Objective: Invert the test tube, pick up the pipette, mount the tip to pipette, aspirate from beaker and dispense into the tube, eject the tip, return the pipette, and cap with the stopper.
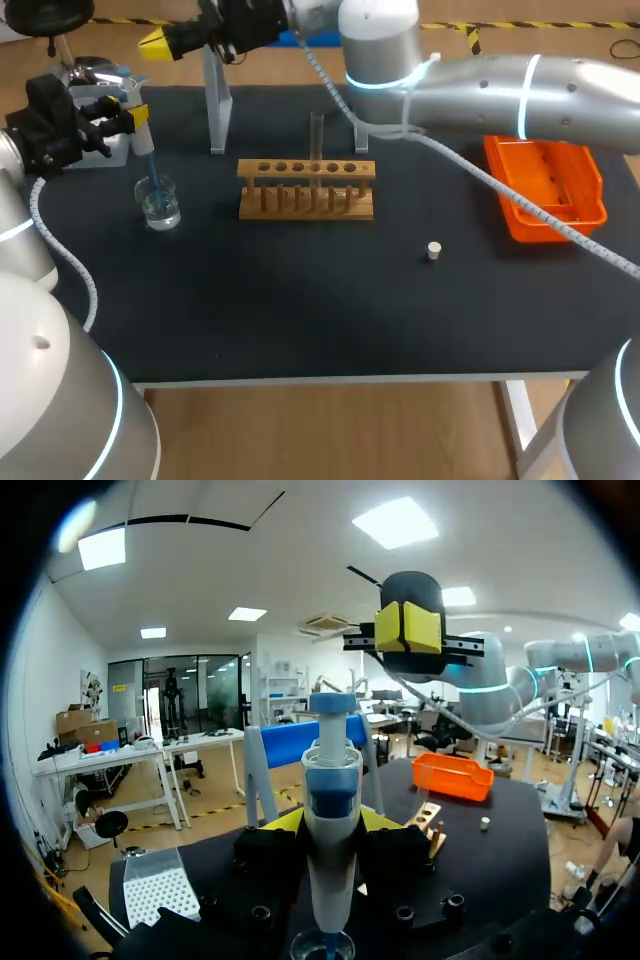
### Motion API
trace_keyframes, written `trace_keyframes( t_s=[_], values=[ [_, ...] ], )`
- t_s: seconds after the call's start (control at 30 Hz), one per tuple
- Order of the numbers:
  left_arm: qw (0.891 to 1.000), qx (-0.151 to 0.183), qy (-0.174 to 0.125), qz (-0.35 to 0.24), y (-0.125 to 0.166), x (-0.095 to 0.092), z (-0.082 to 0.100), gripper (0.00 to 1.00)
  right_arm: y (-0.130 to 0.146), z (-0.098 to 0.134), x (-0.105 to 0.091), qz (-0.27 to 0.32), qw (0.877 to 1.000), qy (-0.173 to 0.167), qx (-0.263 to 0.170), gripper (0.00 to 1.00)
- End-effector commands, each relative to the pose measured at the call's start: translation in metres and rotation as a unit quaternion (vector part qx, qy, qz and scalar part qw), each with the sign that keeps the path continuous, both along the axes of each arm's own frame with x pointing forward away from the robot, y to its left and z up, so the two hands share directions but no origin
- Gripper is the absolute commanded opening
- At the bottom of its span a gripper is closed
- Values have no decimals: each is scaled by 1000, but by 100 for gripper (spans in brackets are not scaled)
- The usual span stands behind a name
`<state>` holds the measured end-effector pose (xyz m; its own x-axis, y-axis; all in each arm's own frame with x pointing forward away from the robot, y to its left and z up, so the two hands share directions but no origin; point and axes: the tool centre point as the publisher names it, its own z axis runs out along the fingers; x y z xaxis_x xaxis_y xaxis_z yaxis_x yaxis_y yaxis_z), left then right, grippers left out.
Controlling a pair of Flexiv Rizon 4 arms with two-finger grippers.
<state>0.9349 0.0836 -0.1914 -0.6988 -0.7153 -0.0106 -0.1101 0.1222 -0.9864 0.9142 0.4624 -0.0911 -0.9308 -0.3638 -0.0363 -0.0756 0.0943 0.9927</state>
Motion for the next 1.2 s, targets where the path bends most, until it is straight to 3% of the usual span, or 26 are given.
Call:
trace_keyframes(
  t_s=[0.03, 0.63, 1.2],
  values=[
    [1000, 0, -1, 1, -1, 1, -1, 0, 14, -2, 4, 34, 999, 5, 4, 0],
    [1000, 0, -1, 1, -1, 1, -1, 0, 36, -13, 9, 25, 998, 32, 38, 0],
    [1000, 0, -1, 1, -1, 1, -1, 0, 49, -22, 13, 23, 998, 37, 38, 0]
  ],
)
